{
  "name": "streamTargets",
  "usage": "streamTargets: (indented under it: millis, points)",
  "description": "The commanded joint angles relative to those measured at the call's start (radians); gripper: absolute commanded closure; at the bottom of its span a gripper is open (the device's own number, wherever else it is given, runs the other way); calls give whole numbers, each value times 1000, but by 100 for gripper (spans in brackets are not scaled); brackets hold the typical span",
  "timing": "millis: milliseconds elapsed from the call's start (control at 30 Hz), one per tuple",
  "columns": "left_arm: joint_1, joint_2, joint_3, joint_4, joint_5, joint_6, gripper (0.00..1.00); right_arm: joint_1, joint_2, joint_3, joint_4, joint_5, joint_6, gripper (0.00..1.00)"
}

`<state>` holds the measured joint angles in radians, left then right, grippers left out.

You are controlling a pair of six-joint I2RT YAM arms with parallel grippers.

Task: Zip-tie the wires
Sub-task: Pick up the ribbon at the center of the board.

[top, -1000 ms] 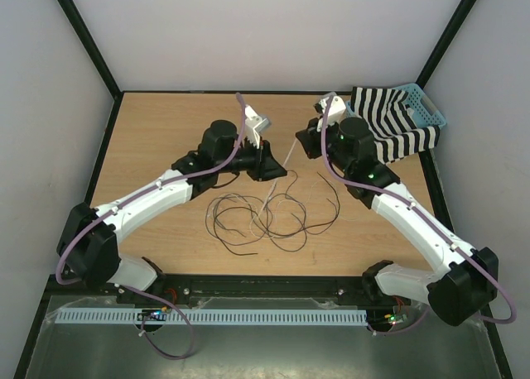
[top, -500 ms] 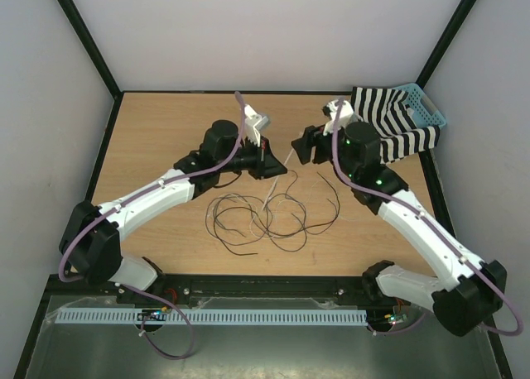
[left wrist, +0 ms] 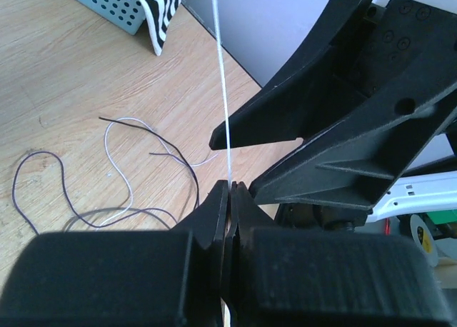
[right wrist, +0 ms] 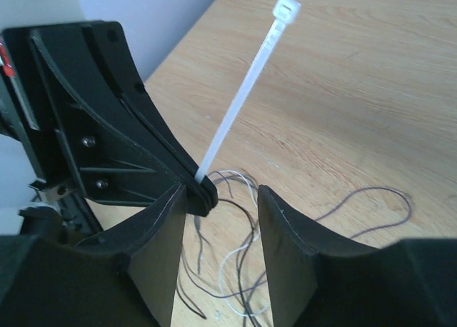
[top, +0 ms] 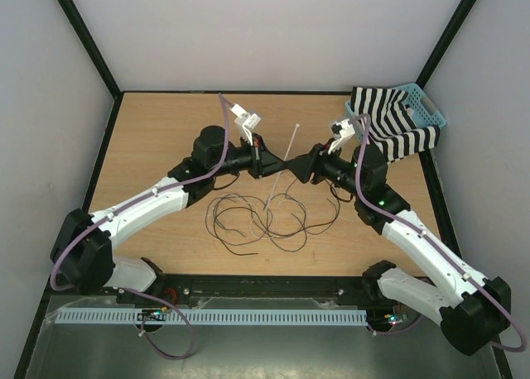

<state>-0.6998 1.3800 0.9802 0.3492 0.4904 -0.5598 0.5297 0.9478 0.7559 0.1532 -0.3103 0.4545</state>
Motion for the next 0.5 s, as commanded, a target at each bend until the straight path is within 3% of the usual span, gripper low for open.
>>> streamTargets:
  millis: [0, 467]
  points:
    - [-16, -53, -20, 84, 17, -23, 100, -2, -7, 2, 139, -48, 90, 47]
    - [-36, -76, -53, 117, 19, -34, 100, -2, -12, -20, 207, -7, 141, 65]
